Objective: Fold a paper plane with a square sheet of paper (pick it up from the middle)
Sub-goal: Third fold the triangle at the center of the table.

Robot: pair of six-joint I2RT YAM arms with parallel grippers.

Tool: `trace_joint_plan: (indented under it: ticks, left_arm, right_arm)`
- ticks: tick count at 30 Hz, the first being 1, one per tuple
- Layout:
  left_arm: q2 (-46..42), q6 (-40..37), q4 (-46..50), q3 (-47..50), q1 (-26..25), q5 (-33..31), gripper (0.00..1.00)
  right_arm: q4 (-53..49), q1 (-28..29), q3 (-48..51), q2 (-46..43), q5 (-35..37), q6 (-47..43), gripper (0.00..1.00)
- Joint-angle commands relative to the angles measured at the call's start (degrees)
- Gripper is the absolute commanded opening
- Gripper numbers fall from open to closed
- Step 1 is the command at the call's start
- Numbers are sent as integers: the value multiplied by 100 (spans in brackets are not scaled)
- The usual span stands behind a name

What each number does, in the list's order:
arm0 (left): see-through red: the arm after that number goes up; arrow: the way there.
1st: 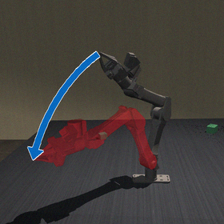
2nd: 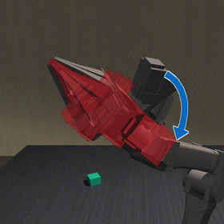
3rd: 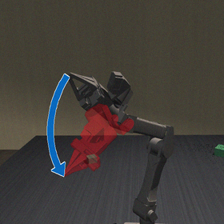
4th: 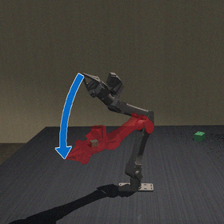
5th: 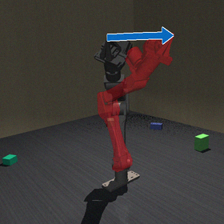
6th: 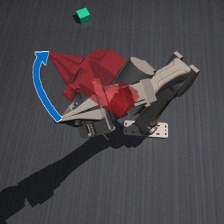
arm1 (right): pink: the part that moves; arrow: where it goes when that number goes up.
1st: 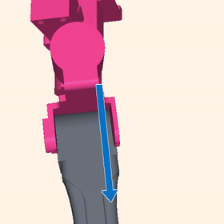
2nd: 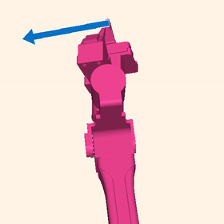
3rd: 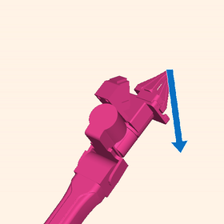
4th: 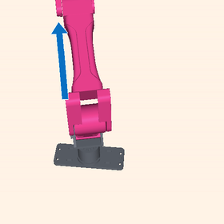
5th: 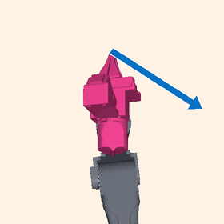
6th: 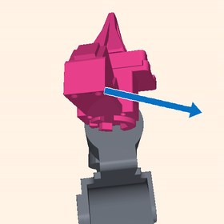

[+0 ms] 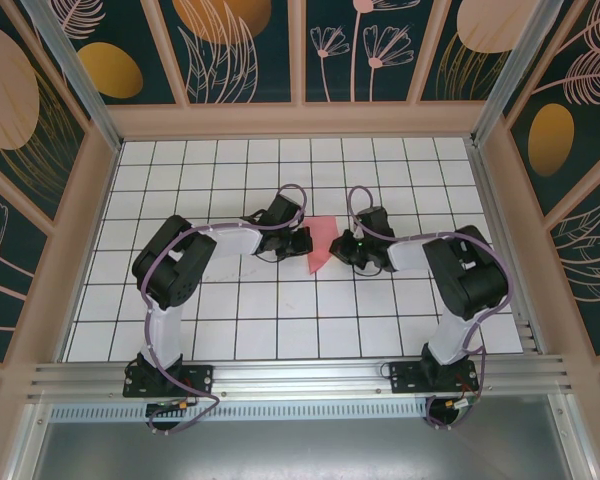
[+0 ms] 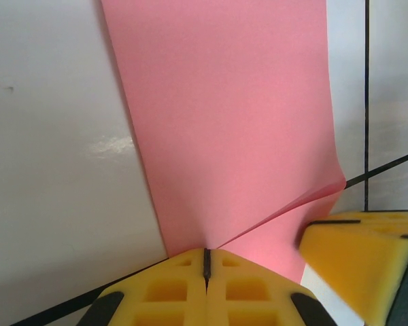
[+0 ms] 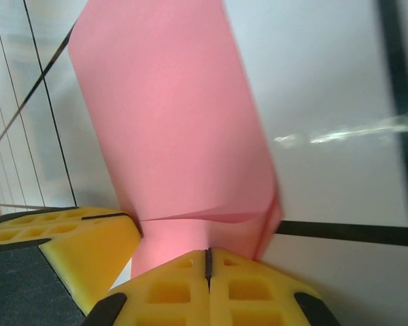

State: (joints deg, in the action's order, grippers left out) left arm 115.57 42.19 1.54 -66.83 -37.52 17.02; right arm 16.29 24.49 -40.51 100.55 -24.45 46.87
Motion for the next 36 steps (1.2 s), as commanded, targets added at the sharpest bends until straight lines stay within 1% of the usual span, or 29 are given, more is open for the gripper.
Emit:
trace_joint_plan:
  ticks: [1,5,9,13,17,21,26,29,32,36]
  left_arm:
    - [458,-137,1051,258,111,-963,0]
    - [449,-128,1026,239,111,-924,0]
    - [445,-124,997,231,105,-884,0]
    - [443,-115,1000,223,106,-871,0]
    - [457,-104,998,223,105,-873,0]
    - [454,-123,1015,232,111,-896,0]
    - [479,-129,1058,240,106,-980,0]
    - [496,-141,1046,257,115,-962,0]
    - [481,-136,1015,263,108,-940,0]
    - [467,-115,967,275,105,-898,0]
  right_arm:
    - [-143,-339,228,-197,343,92,3]
    - [-156,-328,143,-560,339,-2,3]
    - [-159,-67,-33,-783,291,-178,3]
    - [-188,230,-248,-481,209,-190,3]
    - [-109,266,-369,-76,53,-134,3]
    - [-177,188,-440,177,111,-103,3]
    - [-131,-175,-211,227,260,106,2]
    - [-268,-404,-97,168,444,218,2]
    - [-384,-505,-80,-48,535,202,2]
    - [-399,-393,-56,-646,544,119,3]
